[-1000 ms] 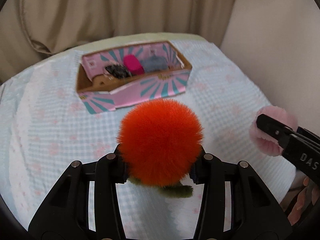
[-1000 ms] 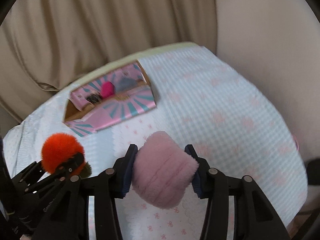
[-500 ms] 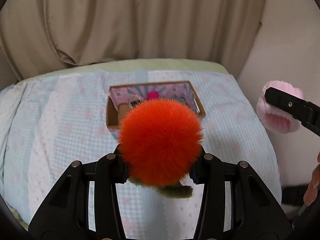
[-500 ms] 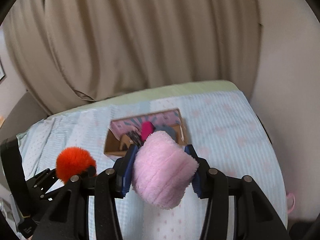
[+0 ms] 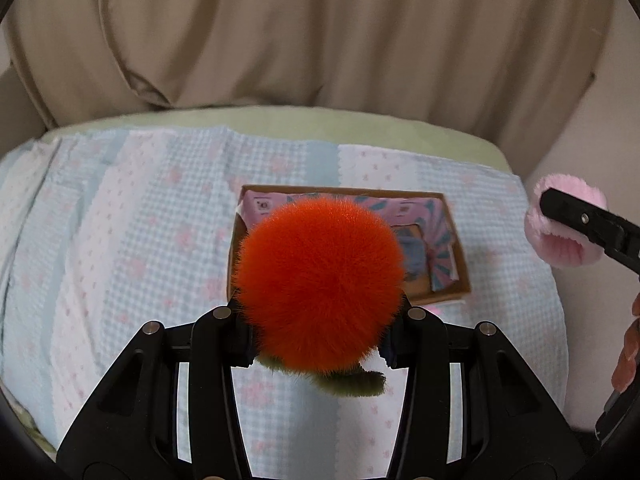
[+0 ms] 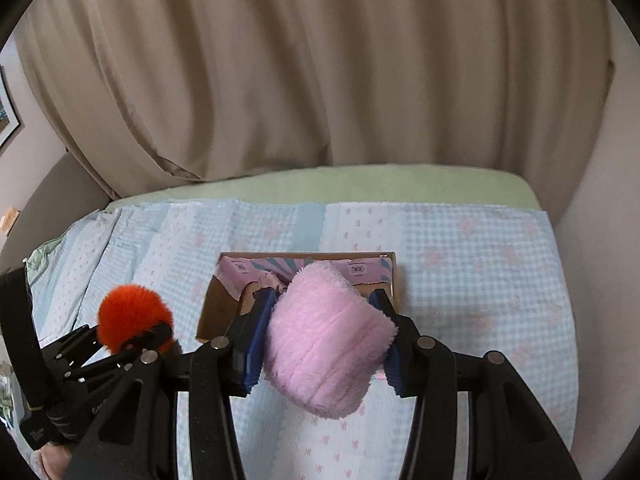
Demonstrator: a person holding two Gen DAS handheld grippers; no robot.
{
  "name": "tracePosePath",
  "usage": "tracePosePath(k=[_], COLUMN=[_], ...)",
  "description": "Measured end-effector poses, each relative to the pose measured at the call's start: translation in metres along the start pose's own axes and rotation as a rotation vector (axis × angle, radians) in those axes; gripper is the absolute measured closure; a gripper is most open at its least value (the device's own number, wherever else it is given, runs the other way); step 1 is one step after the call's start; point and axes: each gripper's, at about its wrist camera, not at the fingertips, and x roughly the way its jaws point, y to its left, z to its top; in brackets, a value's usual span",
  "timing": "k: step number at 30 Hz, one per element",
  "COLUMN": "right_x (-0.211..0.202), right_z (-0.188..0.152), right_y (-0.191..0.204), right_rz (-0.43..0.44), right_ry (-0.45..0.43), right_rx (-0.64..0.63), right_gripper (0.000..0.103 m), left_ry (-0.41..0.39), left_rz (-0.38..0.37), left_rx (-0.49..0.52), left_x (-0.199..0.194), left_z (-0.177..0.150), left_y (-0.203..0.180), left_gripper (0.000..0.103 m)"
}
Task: Organize soft objects
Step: 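Carry pompom and pink scrunchie toward the striped box with both tools, then drop pompom and pink scrunchie into the box by opening both tools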
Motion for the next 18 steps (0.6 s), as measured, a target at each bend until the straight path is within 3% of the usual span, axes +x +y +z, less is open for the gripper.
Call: tracePosePath(k=[5, 15, 17, 18], right_x=[0.054, 0.157, 0.169, 0.176], right_z=[0.013, 0.026, 0.026, 0.027], right_y=[-0.008, -0.010, -0.012, -0.012], right_rz=[0.020, 0.038, 0.035, 0.022], right_ry=[0.070, 0.192, 0.209, 0.222], right_rx=[0.013, 0.032, 0.049, 0.056], right_gripper=[0.058, 0.058, 0.058, 0.057], left_ry=[0.073, 0.201, 0.194, 0.190], left_rz=[0.005, 0.016, 0.011, 0.021], left_rx=[-0.053, -0.021, -0.008, 0.010], left_x=[0.064, 0.167, 0.171, 0.172], left_z=[0.016, 0.019, 0.019, 0.019], left_y=[0.021, 0.037, 0.037, 0.035], left_gripper=[0.063, 0.062, 0.049, 0.017])
